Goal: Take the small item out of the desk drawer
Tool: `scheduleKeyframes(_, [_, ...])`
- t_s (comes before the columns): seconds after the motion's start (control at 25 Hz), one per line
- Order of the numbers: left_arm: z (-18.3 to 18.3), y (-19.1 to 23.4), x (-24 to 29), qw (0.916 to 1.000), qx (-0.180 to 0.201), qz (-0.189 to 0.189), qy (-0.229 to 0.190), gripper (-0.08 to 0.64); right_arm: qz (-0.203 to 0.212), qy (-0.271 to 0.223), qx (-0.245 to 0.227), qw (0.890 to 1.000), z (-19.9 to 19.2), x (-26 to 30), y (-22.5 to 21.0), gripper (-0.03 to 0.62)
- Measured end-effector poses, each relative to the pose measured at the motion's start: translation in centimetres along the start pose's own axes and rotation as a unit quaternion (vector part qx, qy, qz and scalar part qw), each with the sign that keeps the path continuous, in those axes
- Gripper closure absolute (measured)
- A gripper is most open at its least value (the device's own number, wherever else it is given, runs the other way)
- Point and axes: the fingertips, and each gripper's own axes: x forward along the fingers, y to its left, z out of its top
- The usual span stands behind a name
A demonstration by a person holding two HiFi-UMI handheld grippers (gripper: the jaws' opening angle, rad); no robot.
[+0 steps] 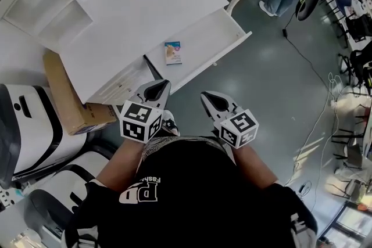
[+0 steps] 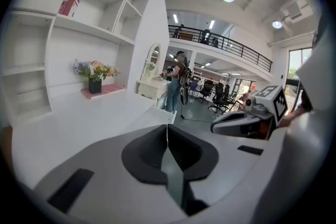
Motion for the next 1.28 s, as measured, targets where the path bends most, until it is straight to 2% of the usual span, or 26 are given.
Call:
scheduleKeyframes(0.24, [1.6,4.6,1.4,1.0,0.006,-0.004,0.005,0.545,-0.005,0.002,-0.003,1.0,2.8,4.5,-1.4,0.583])
scheduleKeyframes(0.44, [2.3,7.1,2.6,0.9998,0.011,-0.011,0.009,0.545,-0.018,0.006,0.002,1.0,3.5,6.5,-2.4,0.583])
scheduleKeyframes(0.76, [2.5,7.9,3.7,0.9997,0.008,-0.015,0.015,0.545,-0.02,0.011,0.0,1.0,4.5,7.3,-3.4,0.583])
scheduleKeyframes(1.0, [2.2,8.4,4.7,0.9998,-0.003,0.006,0.019,0.545,-0.006,0.018,-0.005,1.0,4.8,7.9,-4.8,0.583])
scheduleKeyframes(1.28, [2.5,9.5,6.6,0.998,-0.021,0.055,0.021,0.545,0.04,0.032,-0.022,0.998,6.0,10.1,-7.8,0.583])
